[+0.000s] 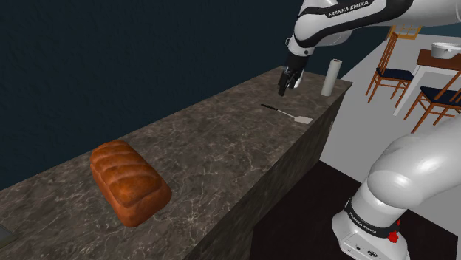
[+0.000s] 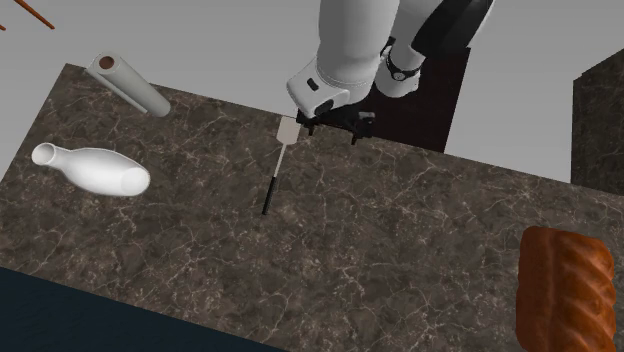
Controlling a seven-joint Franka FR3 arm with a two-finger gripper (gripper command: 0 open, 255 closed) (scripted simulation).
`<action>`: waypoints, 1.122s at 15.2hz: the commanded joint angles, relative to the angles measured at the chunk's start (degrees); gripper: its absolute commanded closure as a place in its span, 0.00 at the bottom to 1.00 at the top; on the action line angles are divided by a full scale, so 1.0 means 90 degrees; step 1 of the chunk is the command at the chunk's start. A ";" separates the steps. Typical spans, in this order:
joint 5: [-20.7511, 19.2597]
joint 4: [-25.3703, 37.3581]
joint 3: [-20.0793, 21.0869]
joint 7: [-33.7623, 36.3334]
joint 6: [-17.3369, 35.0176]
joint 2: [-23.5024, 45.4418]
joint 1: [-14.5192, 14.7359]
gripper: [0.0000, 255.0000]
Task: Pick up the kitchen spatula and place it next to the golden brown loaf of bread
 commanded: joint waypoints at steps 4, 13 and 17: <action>0.0083 0.0274 -0.0404 -0.0477 0.0599 0.1065 -0.0085 0.00; 0.0674 0.1219 -0.0938 -0.1479 0.1282 0.3108 -0.0329 0.00; 0.0784 0.1161 -0.0926 -0.1567 0.1528 0.3321 -0.0353 0.00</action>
